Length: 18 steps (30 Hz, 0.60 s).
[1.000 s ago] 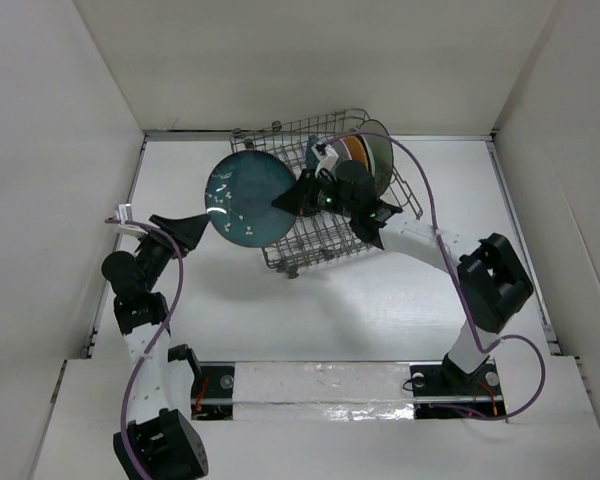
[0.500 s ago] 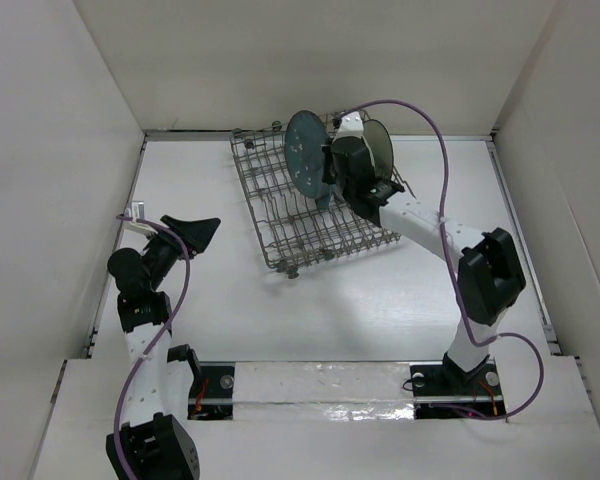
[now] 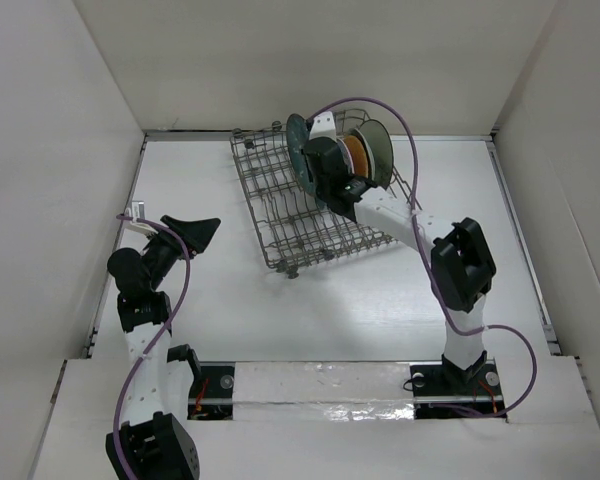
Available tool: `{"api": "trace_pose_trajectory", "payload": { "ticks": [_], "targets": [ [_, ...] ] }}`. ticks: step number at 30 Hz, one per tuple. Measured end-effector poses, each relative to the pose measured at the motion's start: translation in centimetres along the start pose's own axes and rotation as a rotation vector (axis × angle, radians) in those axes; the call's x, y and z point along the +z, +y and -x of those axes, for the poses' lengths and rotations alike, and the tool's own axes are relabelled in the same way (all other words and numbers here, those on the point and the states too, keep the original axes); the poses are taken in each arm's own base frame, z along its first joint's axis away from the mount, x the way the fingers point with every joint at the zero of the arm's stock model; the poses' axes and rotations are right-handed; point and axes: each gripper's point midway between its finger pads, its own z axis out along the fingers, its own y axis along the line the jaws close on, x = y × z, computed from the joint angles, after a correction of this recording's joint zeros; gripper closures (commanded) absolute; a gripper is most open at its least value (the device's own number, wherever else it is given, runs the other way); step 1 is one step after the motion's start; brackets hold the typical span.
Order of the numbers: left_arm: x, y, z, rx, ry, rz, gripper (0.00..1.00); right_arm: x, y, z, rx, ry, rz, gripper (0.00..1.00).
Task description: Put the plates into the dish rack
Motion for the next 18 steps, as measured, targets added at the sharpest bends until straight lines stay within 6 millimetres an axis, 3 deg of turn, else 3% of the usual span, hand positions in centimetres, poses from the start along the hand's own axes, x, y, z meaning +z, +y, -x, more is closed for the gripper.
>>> {"api": "trace_pose_trajectory", "payload": {
  "ticks": [18],
  "targets": [
    [0.1, 0.1, 0.0, -0.003, 0.001, 0.003, 0.34, -0.5, 3.0, -0.8, 0.005, -0.034, 0.002, 1.0]
  ]
}}
